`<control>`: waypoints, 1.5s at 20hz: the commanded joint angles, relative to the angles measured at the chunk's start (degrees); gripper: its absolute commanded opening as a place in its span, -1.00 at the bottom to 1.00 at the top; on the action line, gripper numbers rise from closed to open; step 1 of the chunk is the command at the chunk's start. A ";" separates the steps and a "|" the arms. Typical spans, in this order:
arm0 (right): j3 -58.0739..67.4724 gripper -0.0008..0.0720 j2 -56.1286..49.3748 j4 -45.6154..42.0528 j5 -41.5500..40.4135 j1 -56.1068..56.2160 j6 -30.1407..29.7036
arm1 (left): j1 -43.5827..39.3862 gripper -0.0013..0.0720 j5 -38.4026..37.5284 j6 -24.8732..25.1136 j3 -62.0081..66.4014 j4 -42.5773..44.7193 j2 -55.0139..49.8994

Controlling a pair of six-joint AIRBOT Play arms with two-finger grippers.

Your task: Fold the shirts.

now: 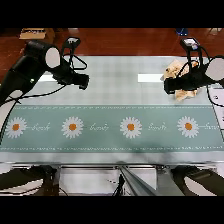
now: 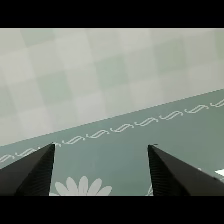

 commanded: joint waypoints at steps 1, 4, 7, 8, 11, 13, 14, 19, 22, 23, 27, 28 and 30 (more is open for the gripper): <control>-0.02 0.63 0.00 0.02 0.02 0.04 0.02 | 0.02 0.90 0.00 0.02 0.04 0.02 -0.02; -0.02 0.63 0.00 0.02 0.02 0.04 0.02 | 0.02 0.90 0.02 0.02 0.04 0.02 -0.02; -0.02 0.63 0.00 0.02 0.02 0.04 0.02 | 0.02 0.90 0.00 0.02 0.04 0.02 -0.02; -0.02 0.63 0.00 0.02 0.02 0.04 0.02 | 0.02 0.90 0.02 0.02 0.04 0.02 -0.02; -0.02 0.63 0.00 0.02 0.02 0.04 0.02 | 0.02 0.90 0.02 0.02 0.04 0.02 -0.02; -0.02 0.63 0.00 0.02 0.02 0.04 0.02 | 0.02 0.90 0.02 0.02 0.04 0.02 -0.02; -0.02 0.63 0.00 0.02 0.02 0.04 0.02 | 0.02 0.90 0.02 0.02 0.04 0.02 -0.02; -0.02 0.64 0.00 -0.33 -2.19 0.04 -0.02 | 0.02 0.90 0.26 0.00 0.02 0.04 -0.04; -0.02 0.64 0.00 0.20 -14.21 0.04 0.35 | 0.02 0.90 2.16 0.00 0.02 0.00 -0.66; 0.11 0.64 0.00 1.27 -15.45 0.04 0.31 | 0.02 0.90 2.16 0.00 0.02 0.00 -0.90; 0.15 0.63 -0.70 -9.70 -22.67 0.04 4.57 | 0.04 0.90 3.67 0.35 0.02 0.07 -2.25; 0.15 0.64 -1.31 -16.09 -25.49 -0.17 4.76 | 0.07 0.90 5.57 1.55 0.02 0.37 -2.91; 0.15 0.67 -2.95 -23.21 -31.01 -2.73 6.71 | 0.07 0.90 7.58 3.23 0.04 1.40 -3.74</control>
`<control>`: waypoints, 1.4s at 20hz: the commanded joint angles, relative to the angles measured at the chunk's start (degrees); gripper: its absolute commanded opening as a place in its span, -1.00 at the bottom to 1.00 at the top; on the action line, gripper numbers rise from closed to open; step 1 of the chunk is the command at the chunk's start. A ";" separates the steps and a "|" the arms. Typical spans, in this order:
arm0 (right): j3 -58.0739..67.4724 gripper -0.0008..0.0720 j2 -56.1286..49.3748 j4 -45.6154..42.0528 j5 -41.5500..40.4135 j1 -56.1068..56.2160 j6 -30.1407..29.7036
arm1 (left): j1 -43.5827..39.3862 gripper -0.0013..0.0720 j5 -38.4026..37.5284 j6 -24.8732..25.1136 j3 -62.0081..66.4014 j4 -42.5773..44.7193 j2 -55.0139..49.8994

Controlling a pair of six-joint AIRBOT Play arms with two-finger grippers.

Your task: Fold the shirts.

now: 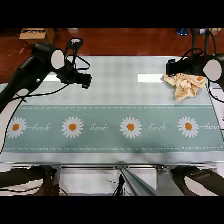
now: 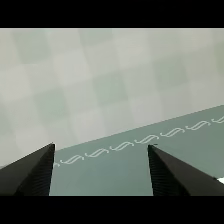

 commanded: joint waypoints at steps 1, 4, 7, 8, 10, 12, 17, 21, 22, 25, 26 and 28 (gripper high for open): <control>0.11 0.67 -2.75 -13.31 -11.08 -4.70 6.14 | 0.11 0.90 3.06 1.97 0.04 1.62 -1.18; 2.60 0.66 -9.03 -10.99 -11.67 -15.63 19.26 | 0.33 0.90 2.58 1.97 0.04 1.75 -0.92; 4.22 0.66 -15.65 -0.92 -11.52 -23.76 19.04 | 0.33 0.90 -0.07 1.95 0.04 1.64 -0.92; 4.22 0.66 -17.77 2.86 -11.30 -25.38 17.35 | 0.33 0.90 -0.92 1.95 0.04 1.27 -0.94; 4.22 0.66 -21.94 8.87 -10.99 -26.40 13.11 | 0.31 0.90 -1.46 1.95 0.04 1.03 -0.94; 4.22 0.66 -25.73 12.26 -10.58 -26.01 11.56 | 0.33 0.90 -1.46 1.95 0.04 1.03 -0.94; 4.22 0.65 -32.83 14.36 -10.10 -23.41 9.49 | 0.33 0.90 -1.66 1.95 0.04 1.03 -0.94; 4.22 -0.83 -34.40 14.23 -8.07 -22.38 9.14 | 0.33 0.90 -1.55 1.95 0.04 1.09 -0.94; 4.22 -0.89 -33.59 14.32 -7.32 -22.38 9.03 | 0.42 0.90 -1.20 1.95 0.04 1.11 -0.94; 4.22 -0.90 -26.43 14.12 -6.73 -22.49 1.42 | 0.46 0.90 -1.70 1.95 0.98 1.11 -0.57; 4.28 -0.90 -22.80 14.12 -6.71 -22.49 -2.19 | 0.46 0.90 -2.56 1.95 2.25 1.09 -0.20; 5.22 -0.90 -13.70 15.98 -6.05 -22.32 -7.39 | 0.44 0.90 -4.76 1.97 6.58 1.09 1.14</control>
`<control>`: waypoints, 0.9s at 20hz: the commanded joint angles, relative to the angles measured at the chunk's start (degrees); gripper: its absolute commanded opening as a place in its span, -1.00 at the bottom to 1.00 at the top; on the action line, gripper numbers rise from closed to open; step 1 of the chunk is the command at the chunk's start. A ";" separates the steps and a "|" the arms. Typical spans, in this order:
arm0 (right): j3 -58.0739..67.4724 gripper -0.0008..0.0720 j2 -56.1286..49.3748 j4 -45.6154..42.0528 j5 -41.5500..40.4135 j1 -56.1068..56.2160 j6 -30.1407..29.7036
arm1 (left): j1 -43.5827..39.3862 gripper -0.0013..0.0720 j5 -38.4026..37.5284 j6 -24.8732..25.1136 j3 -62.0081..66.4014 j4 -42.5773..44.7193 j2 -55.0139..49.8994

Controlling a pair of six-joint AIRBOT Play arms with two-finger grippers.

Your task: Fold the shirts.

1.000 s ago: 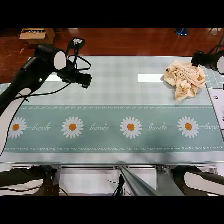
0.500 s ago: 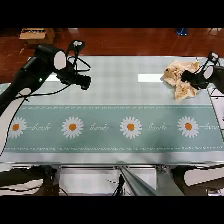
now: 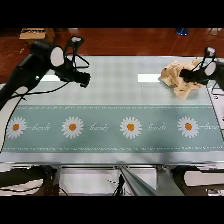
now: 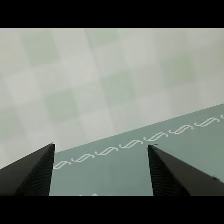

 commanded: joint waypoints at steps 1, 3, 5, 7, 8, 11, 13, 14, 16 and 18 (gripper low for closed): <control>1.44 -0.90 13.60 4.00 0.57 0.15 -9.53 | -0.02 0.90 -3.21 0.04 6.56 0.04 2.19; 3.50 -0.90 22.97 10.91 0.07 0.17 -13.86 | -0.11 0.90 -5.44 0.02 13.03 0.02 5.07; 5.66 -0.90 31.82 18.18 -0.59 0.15 -19.10 | -0.42 0.90 -7.08 0.02 19.41 0.02 9.16; 7.74 -0.90 39.60 23.06 -0.44 0.15 -21.64 | -1.01 0.90 -7.37 0.02 24.22 0.02 14.23; 8.66 -0.90 42.73 24.46 -0.31 0.15 -21.66 | -1.14 0.90 -7.39 0.02 25.66 0.00 16.85; 10.58 -0.90 49.68 25.49 1.11 0.15 -21.66 | -1.20 0.90 -8.09 0.02 26.40 0.02 24.85; 10.64 -0.90 51.63 25.44 2.29 0.11 -21.64 | -1.20 0.90 -10.49 -0.15 26.38 0.02 28.37; 10.64 -0.90 51.67 25.46 3.78 0.11 -21.64 | -1.20 0.90 -12.04 -0.17 26.38 0.04 29.49; 10.64 -0.90 50.21 25.44 7.87 0.13 -21.68 | -1.20 0.90 -15.30 -0.17 26.38 0.04 30.64; 10.62 -0.90 47.45 25.70 11.37 0.17 -21.68 | -1.20 0.90 -18.12 -0.15 26.34 0.04 30.51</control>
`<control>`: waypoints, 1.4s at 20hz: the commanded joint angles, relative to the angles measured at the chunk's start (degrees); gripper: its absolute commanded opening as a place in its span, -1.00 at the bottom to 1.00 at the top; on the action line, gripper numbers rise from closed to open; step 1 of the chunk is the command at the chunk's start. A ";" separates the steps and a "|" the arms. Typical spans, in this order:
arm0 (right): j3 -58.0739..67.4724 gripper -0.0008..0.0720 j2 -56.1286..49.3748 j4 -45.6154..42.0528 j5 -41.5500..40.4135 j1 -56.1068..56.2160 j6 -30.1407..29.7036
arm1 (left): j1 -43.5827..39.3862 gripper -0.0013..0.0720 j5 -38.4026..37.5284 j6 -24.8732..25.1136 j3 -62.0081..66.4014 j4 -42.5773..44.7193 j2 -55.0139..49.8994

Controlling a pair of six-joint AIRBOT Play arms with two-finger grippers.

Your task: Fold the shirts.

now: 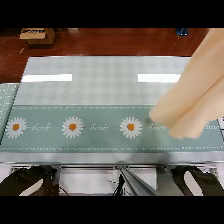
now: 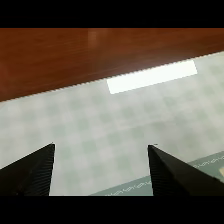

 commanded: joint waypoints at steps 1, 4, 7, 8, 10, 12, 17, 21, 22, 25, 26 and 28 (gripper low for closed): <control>0.20 -0.90 -2.97 1.57 6.19 0.04 -0.33 | -0.04 0.90 -4.98 -0.13 0.07 0.02 1.38; 0.20 -0.90 -8.20 9.01 9.05 0.13 -1.97 | -0.04 0.90 -4.94 -0.13 -1.77 0.02 1.22; 0.20 -0.90 -12.98 8.11 11.69 9.64 -2.89 | -0.04 0.90 -4.94 -0.11 -4.83 0.02 1.07; 0.20 -0.90 -14.97 4.68 11.78 15.61 -2.29 | -0.04 0.90 -4.94 -0.13 -5.73 0.02 0.94; 0.20 -0.90 -19.93 -1.33 11.69 27.63 1.01 | -0.04 0.90 -4.94 -0.15 -6.75 0.02 0.52; 0.20 -0.90 -26.23 -3.28 11.41 38.16 2.86 | -0.04 0.90 -4.96 -0.15 -6.82 0.04 0.44; 0.20 -0.89 -41.68 -3.02 0.09 57.86 5.66 | -0.02 0.90 -5.84 -0.11 -6.82 0.33 1.14; 0.22 0.26 -44.78 -5.16 -4.31 60.02 5.60 | 0.26 0.90 -9.38 -0.11 -6.84 3.13 1.07; 0.22 0.27 -43.80 -7.30 -2.82 58.12 5.62 | 0.55 0.90 -9.35 -0.13 -6.84 3.08 0.92; 0.22 0.29 -38.56 -15.37 4.61 48.68 5.62 | 0.55 0.90 -9.14 -0.11 -8.31 3.08 -0.20; 0.22 0.29 -36.52 -18.25 7.28 44.78 5.60 | 0.55 0.90 -9.14 -0.11 -10.23 3.08 -0.44; 0.20 0.29 -32.65 -23.98 12.09 35.50 5.57 | 0.55 0.90 -8.96 -0.11 -17.29 3.04 -0.72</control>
